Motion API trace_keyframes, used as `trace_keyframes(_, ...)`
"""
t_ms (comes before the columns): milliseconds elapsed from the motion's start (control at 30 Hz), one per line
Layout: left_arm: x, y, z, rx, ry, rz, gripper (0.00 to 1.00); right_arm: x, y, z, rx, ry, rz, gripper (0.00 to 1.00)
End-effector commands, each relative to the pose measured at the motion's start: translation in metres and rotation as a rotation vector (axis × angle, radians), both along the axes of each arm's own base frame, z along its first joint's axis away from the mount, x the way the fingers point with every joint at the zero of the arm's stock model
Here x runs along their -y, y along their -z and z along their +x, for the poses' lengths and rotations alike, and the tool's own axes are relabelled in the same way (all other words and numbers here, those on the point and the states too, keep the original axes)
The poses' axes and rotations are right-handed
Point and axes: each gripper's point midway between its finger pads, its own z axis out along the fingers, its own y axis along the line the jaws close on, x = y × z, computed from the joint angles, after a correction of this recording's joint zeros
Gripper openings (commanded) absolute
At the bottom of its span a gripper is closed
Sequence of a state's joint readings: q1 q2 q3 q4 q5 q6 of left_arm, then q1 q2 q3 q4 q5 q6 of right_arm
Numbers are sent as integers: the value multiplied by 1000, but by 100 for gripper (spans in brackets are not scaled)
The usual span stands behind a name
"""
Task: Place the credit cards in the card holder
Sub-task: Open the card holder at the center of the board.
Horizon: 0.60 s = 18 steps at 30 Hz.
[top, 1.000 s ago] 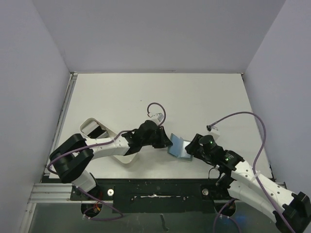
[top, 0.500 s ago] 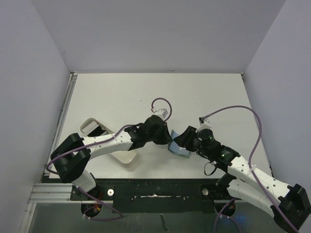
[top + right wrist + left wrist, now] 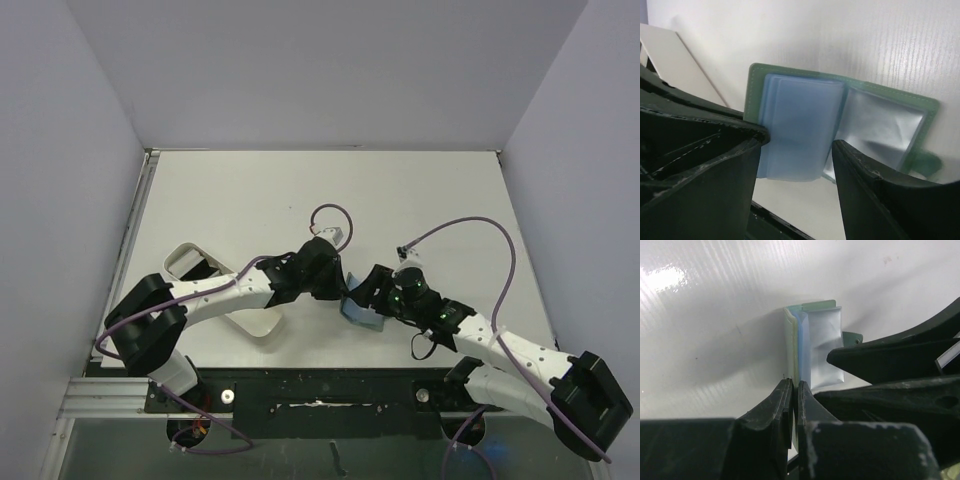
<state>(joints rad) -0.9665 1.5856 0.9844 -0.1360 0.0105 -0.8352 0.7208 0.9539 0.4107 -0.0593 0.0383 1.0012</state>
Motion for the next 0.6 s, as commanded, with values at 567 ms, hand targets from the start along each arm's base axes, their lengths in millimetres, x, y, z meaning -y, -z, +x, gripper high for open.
trace_keyframes(567,3,-59,9,-10,0,-291,0,45,73,-11,-141,131,-254,54)
